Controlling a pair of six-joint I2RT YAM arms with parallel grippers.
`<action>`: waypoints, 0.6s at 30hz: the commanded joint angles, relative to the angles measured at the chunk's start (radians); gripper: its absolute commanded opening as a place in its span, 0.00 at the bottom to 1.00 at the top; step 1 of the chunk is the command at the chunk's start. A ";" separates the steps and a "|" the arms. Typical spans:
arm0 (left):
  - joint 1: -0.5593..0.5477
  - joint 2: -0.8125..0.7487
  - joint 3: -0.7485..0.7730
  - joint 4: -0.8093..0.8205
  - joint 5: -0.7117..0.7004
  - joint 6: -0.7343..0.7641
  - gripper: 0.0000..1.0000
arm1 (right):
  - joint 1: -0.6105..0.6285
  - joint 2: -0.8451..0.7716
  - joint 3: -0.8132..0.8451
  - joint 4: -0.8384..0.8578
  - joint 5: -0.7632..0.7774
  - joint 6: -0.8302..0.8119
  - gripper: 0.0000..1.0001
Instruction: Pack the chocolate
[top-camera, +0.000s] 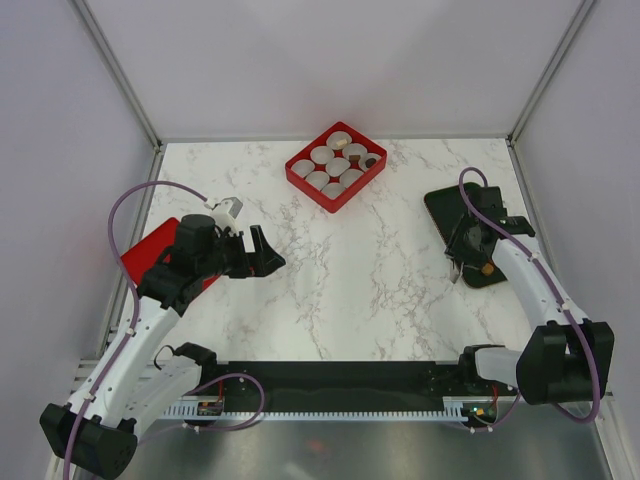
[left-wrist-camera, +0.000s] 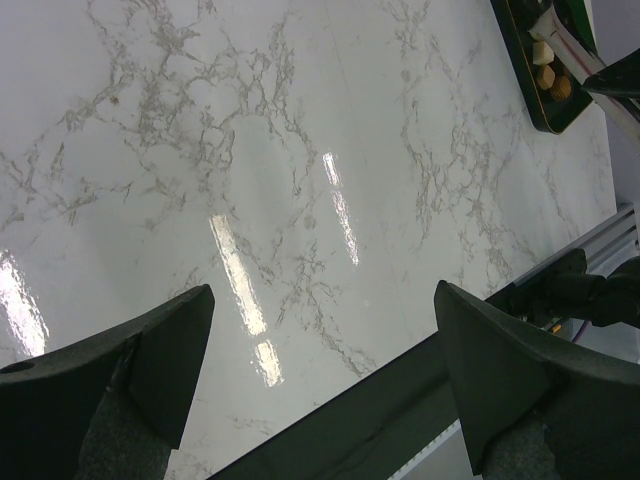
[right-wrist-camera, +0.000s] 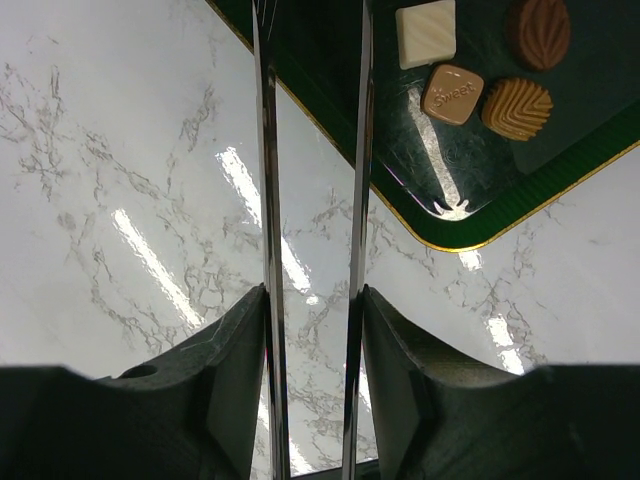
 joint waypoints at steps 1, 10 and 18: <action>0.002 0.005 -0.002 0.037 0.020 0.043 1.00 | -0.014 0.000 -0.002 0.029 0.013 -0.018 0.49; 0.002 0.006 -0.003 0.035 0.019 0.043 1.00 | -0.026 0.001 0.007 0.073 -0.038 -0.042 0.40; 0.002 0.002 -0.003 0.035 0.019 0.043 1.00 | -0.026 -0.014 0.157 0.009 -0.038 -0.049 0.33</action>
